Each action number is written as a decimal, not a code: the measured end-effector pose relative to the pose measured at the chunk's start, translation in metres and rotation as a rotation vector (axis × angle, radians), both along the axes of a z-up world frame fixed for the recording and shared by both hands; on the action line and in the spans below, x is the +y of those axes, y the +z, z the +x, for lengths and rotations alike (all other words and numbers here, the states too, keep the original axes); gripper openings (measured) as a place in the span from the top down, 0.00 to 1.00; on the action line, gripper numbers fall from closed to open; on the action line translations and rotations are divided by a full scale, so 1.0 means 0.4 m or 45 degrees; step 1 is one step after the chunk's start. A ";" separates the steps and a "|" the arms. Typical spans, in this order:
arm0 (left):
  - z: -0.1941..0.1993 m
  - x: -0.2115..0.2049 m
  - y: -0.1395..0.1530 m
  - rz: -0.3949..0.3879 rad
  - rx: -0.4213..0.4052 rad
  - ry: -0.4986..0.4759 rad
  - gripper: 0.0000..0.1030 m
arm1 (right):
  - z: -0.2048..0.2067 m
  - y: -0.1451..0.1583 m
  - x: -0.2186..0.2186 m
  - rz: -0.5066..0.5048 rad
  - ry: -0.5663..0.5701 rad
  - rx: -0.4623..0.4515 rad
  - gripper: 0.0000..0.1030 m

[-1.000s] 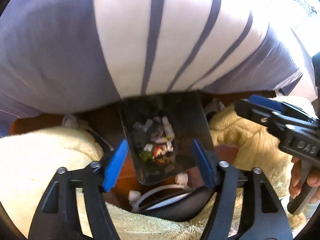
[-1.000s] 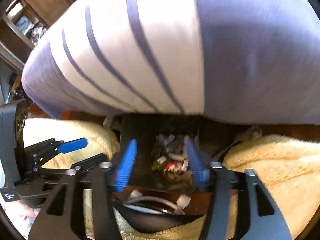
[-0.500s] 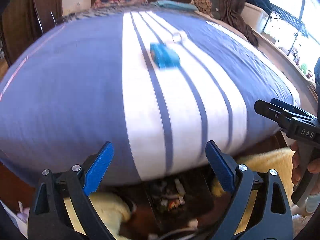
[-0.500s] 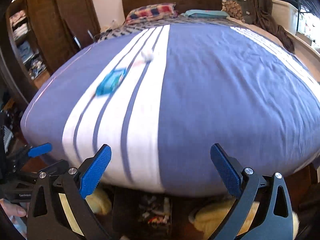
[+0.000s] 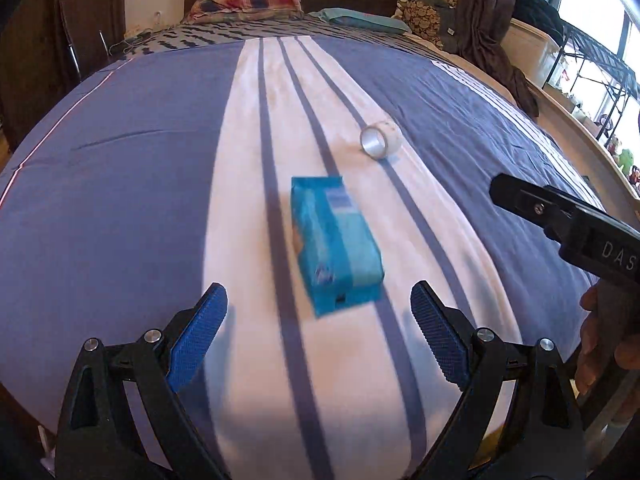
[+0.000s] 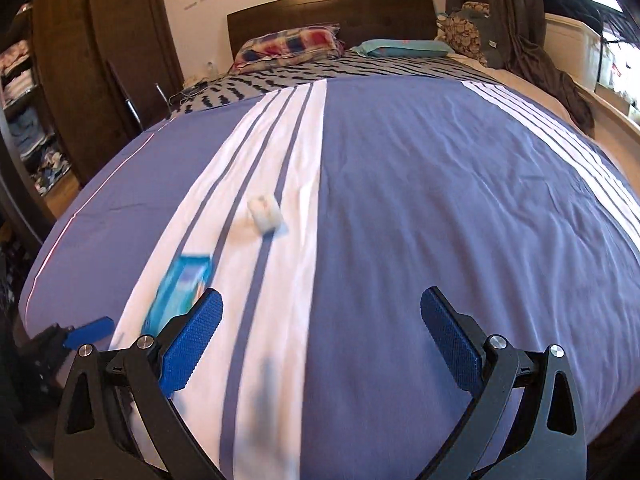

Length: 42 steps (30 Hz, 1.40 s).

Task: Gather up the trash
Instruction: 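Grasp the white tape roll with the right tool while the left tool grasps the blue wipes pack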

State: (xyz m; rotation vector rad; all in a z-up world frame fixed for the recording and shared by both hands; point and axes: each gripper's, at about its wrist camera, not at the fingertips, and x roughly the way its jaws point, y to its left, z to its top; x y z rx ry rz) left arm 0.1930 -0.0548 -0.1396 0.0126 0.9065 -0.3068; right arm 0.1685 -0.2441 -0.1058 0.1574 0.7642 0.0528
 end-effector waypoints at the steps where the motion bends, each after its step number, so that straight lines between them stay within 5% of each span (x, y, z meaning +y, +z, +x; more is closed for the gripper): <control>1: 0.012 -0.006 -0.006 0.001 0.004 0.002 0.15 | 0.019 0.000 0.005 -0.005 0.002 0.000 0.03; 4: 0.045 -0.018 -0.021 0.002 0.024 0.005 0.19 | 0.067 -0.002 0.018 -0.017 0.013 0.006 0.04; 10: 0.104 -0.011 -0.029 0.043 0.022 0.022 0.54 | 0.159 -0.027 0.043 -0.032 0.043 0.040 0.04; 15: 0.158 0.019 -0.028 0.059 0.010 0.040 0.56 | 0.225 -0.060 0.071 -0.011 0.083 0.089 0.07; 21: 0.172 0.034 -0.029 0.054 0.004 0.031 0.58 | 0.287 -0.091 0.102 0.007 0.131 0.151 0.30; 24: 0.168 0.035 -0.026 0.048 0.002 0.027 0.58 | 0.295 -0.091 0.115 -0.006 0.145 0.150 0.51; 26: 0.158 0.036 -0.020 0.035 0.001 0.022 0.59 | 0.287 -0.087 0.120 -0.008 0.150 0.140 0.68; 28: 0.140 0.032 -0.009 0.034 -0.015 0.006 0.59 | 0.270 -0.077 0.119 0.020 0.163 0.137 0.73; 42: -0.115 0.036 0.107 -0.040 -0.132 -0.041 0.59 | -0.085 0.082 0.100 -0.024 0.177 -0.072 0.74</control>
